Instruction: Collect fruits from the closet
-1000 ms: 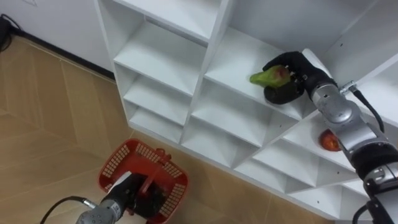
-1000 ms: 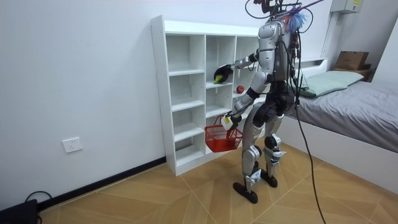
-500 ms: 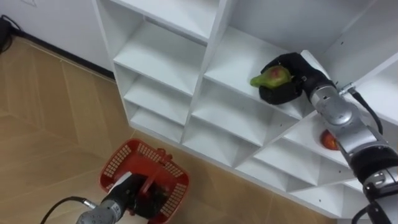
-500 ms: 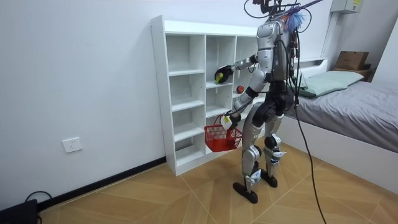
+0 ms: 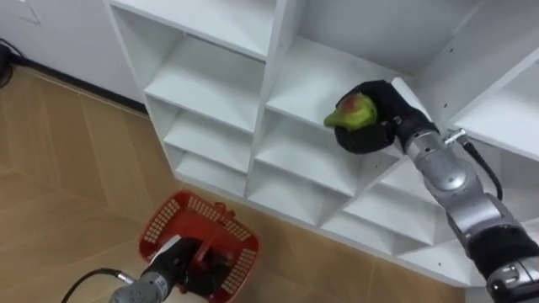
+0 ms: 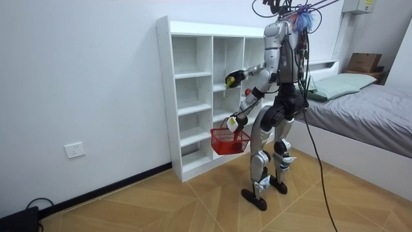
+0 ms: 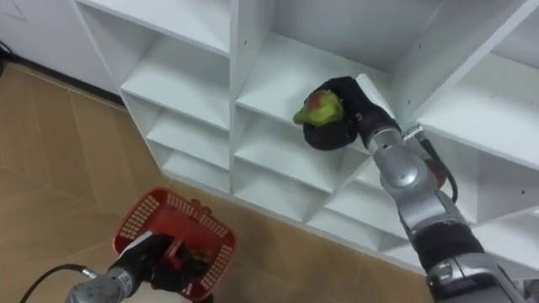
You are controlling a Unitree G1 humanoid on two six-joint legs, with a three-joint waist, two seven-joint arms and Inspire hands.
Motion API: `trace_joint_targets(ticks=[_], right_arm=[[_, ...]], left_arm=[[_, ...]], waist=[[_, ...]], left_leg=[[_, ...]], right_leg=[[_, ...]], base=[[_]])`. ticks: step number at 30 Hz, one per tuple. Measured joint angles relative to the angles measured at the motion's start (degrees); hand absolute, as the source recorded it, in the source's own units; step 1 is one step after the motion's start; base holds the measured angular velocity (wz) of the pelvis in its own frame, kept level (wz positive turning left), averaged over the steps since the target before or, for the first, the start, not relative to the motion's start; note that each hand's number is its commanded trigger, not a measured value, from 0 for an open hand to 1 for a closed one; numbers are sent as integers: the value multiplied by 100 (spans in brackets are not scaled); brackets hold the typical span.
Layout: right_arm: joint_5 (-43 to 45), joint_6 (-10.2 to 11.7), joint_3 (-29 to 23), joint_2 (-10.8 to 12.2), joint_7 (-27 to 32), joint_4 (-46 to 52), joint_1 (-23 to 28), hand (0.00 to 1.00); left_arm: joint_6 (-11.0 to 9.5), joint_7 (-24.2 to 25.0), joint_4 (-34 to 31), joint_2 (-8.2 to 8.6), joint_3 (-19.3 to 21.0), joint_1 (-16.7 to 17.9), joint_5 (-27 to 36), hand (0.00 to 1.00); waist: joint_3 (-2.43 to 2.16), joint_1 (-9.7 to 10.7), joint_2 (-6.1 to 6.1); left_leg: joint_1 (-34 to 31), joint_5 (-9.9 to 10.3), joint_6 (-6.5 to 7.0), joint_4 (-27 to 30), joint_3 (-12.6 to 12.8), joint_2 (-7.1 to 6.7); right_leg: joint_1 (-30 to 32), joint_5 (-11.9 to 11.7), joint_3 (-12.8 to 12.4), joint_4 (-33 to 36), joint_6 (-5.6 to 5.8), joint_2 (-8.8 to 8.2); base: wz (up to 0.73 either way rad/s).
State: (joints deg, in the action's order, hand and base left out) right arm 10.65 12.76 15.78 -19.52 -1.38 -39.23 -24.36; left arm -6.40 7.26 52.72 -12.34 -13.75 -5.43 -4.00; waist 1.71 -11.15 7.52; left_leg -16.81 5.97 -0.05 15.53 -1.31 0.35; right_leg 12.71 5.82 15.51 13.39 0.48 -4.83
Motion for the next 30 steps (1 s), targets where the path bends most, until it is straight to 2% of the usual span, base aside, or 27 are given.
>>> trace_joint_targets(ticks=[3,5,8,13,15,18,25,30], right_arm=[[293,16,-5,149,106,425,294,100],[521,48,-7,155,20,716,542,100],[785,-31,101,189,-182,806,807,100],[1135,-34,243,478,-385,1078,1344,100],[1135,-35,343,521,-434,1085,1391,100],[1138,-35,381,614,-513,1087,1397,100],[1138,-104,438,657,-765,1279,1526,100],[1140,-118,467,668,-765,1385,1647,100]], left_arm=[[-63,-108,-36,21,6,0,2,100],[-142,-153,-37,45,24,0,-2,100],[-253,-161,-38,101,60,-16,1,100],[-286,-163,1,324,56,-20,202,100],[-294,-160,44,399,50,-28,339,100],[-295,-140,127,394,-5,-80,599,100],[-295,-86,112,386,0,-119,871,100],[-296,-111,-143,399,2,-126,1019,100]], waist=[[-32,137,-65],[-46,195,-100],[-47,275,-157],[-55,364,-279],[-53,430,-315],[-50,522,-348],[-49,538,-399],[-50,615,-498]], left_leg=[[-5,6,11,4,83,18],[-6,21,23,14,120,27],[-45,25,25,15,188,44],[-93,25,24,-32,388,100],[-90,29,18,-34,413,111],[-91,34,11,-50,449,128],[-94,34,11,-84,534,134],[-107,34,12,-91,535,131]], right_leg=[[49,-4,-109,22,0,7],[59,-4,-126,17,3,13],[139,-28,-178,20,3,22],[315,-66,-398,39,-18,64],[324,-67,-432,37,-21,76],[358,-73,-452,44,-29,93],[420,-77,-532,51,-32,101],[433,-77,-524,53,-32,94]], base=[[-16],[-9],[-13],[-20],[-11],[-8],[-6],[-1]])
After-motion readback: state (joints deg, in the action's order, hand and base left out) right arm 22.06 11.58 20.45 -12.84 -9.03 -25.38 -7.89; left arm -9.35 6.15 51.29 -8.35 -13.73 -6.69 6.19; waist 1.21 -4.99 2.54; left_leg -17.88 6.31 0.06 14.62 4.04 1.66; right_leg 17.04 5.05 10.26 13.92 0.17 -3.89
